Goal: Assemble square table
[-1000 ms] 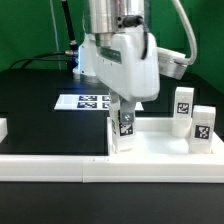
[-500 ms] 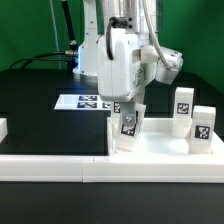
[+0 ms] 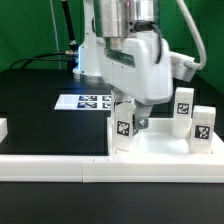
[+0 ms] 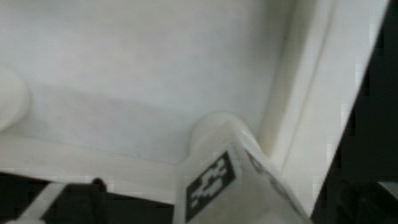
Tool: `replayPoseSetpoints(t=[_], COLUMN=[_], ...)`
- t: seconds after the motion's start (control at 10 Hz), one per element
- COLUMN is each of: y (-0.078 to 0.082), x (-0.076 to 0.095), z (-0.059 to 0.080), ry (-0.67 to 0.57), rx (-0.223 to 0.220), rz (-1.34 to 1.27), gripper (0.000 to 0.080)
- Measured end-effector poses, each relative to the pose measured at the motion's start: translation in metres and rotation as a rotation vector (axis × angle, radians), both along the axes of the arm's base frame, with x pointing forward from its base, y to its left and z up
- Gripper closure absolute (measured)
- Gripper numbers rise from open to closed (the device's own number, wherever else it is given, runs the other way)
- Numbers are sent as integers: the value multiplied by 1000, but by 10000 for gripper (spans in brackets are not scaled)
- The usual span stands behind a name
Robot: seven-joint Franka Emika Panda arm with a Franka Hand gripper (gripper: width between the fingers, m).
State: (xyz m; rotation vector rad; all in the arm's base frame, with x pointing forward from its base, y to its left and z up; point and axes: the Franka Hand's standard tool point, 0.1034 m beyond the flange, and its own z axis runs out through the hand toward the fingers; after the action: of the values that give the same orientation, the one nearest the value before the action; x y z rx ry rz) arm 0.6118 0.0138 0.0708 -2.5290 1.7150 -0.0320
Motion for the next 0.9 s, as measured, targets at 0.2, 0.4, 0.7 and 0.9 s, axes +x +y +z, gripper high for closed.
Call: replayPoseSetpoints(t=[0.2,0.4,0.7,0.9], y=[-2,-10,-15,-15], x=[0,1,9,9], z=[0,0,-2,-2], ry=[-8,-21,-39,-38], rx=[-13,-41,-105,-102], rz=[156,440,722,690], gripper=[151,151,151,236])
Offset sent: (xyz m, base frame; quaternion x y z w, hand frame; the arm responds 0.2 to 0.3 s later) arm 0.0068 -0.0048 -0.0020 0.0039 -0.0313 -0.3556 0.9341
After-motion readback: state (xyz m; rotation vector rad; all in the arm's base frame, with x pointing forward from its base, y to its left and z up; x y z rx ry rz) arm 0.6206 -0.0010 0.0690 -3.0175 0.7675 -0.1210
